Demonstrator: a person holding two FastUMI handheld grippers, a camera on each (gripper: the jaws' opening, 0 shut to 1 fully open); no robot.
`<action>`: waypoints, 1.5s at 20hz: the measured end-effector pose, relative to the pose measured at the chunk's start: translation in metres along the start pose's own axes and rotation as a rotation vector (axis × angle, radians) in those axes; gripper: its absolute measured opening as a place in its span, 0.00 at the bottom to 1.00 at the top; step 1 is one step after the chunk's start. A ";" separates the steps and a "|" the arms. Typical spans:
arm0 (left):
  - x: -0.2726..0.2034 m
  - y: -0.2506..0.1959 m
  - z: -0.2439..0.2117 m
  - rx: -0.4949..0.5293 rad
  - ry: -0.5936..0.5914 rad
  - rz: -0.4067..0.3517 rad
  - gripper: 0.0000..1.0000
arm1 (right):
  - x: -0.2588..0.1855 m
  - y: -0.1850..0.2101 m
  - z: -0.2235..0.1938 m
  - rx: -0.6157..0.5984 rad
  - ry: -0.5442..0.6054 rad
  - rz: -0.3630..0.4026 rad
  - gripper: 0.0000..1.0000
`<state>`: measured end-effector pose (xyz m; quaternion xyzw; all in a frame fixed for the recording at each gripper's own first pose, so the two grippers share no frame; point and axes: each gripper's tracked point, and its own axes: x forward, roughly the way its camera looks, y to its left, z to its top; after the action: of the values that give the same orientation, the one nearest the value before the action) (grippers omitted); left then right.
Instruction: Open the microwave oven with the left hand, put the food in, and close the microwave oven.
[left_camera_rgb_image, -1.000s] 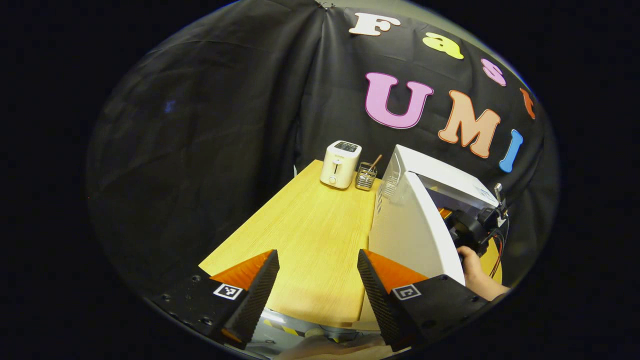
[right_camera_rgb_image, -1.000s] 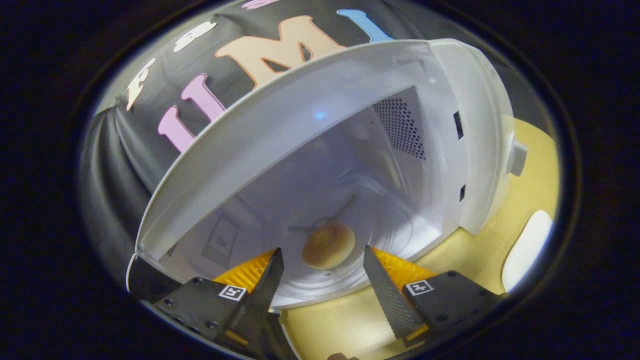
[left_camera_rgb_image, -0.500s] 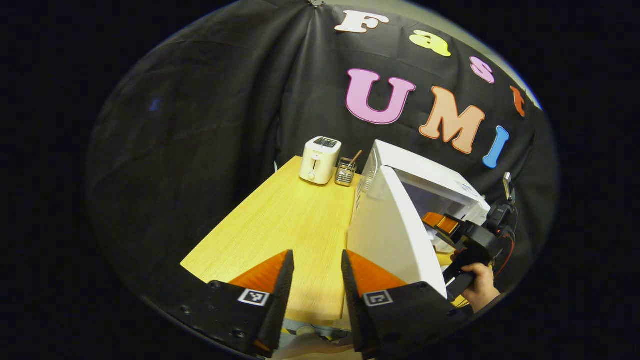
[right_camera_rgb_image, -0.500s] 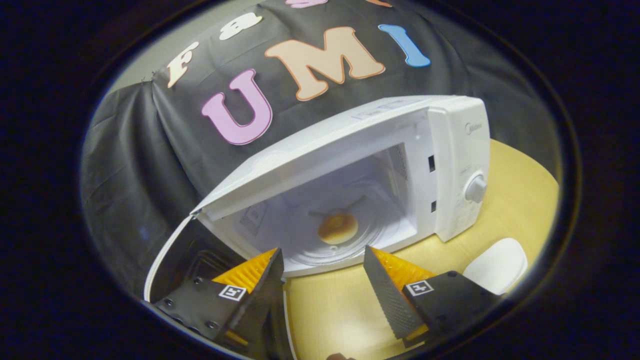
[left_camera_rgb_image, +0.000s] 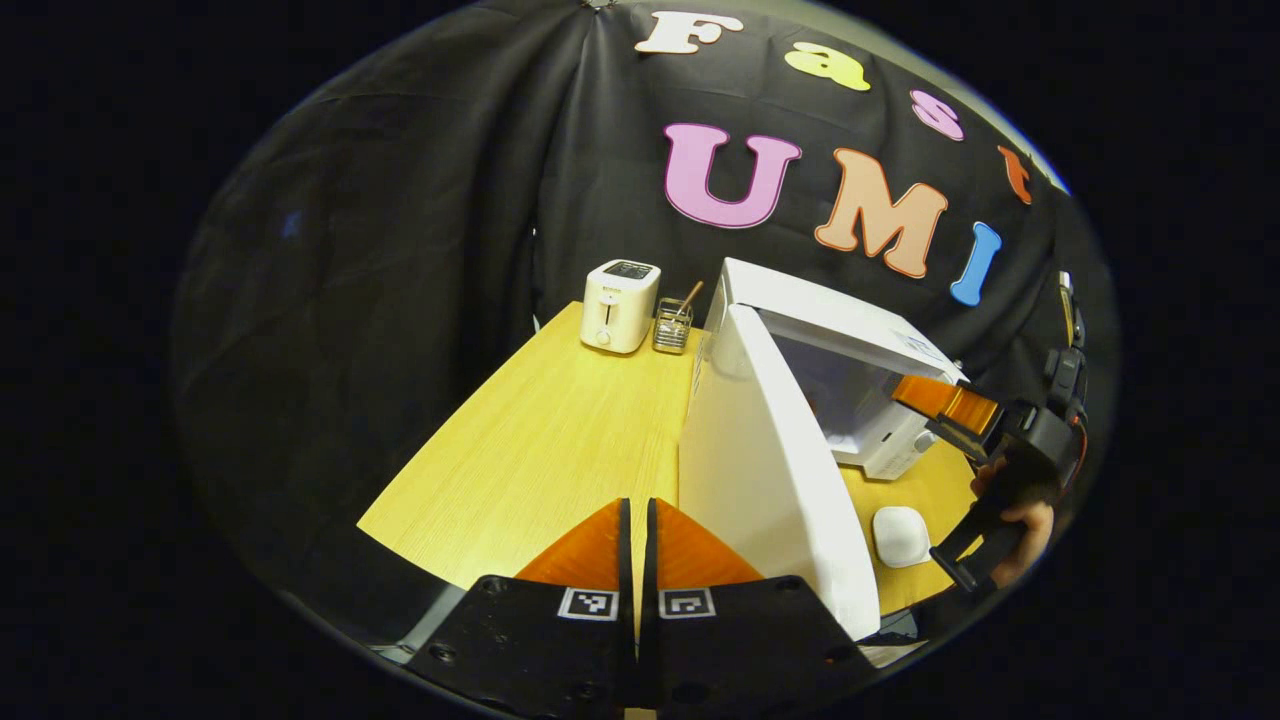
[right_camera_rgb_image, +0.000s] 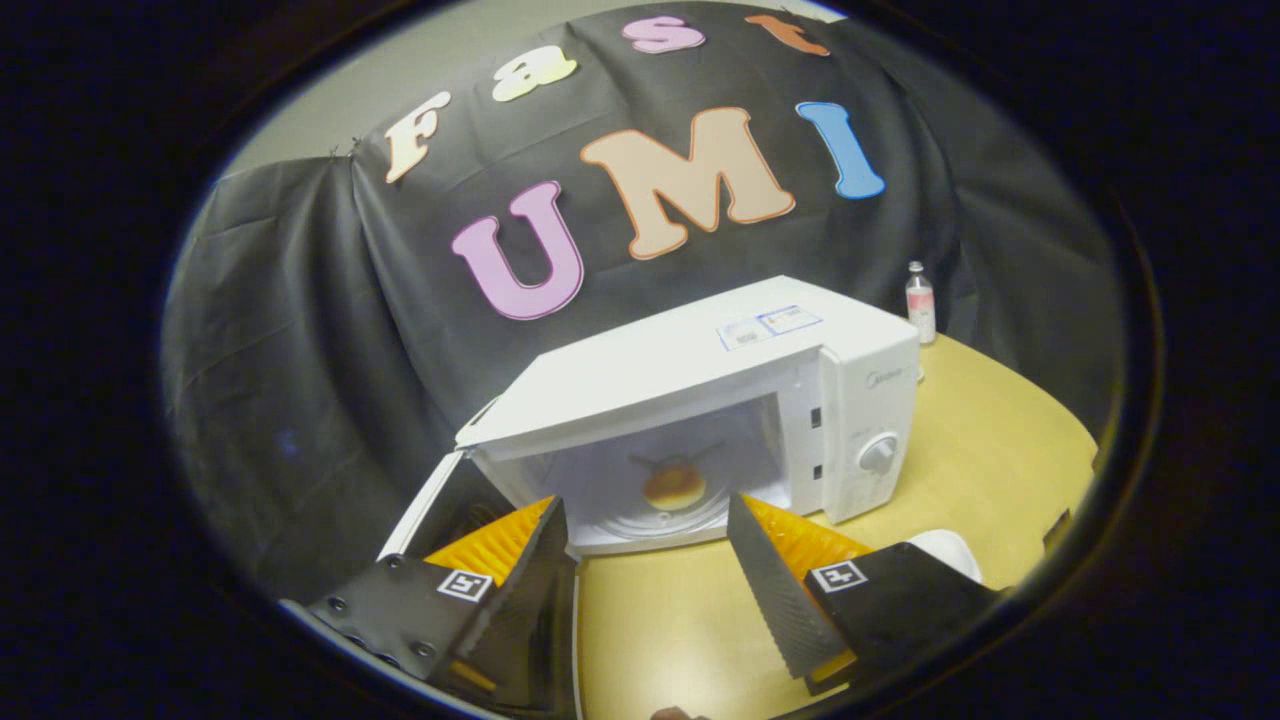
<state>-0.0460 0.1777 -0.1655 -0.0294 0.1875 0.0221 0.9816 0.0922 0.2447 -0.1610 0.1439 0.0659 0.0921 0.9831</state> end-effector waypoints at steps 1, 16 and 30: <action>0.000 -0.002 -0.002 0.002 0.005 -0.005 0.01 | -0.004 -0.007 0.004 0.011 -0.002 -0.012 0.91; 0.000 -0.068 -0.030 -0.099 0.081 0.006 0.01 | -0.059 -0.129 0.067 0.018 -0.053 -0.173 0.91; 0.034 -0.184 -0.031 -0.046 0.114 -0.074 0.01 | -0.111 -0.224 0.093 -0.008 -0.048 -0.241 0.99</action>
<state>-0.0156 -0.0069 -0.1982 -0.0601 0.2415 -0.0116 0.9685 0.0347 -0.0137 -0.1268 0.1333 0.0587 -0.0301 0.9889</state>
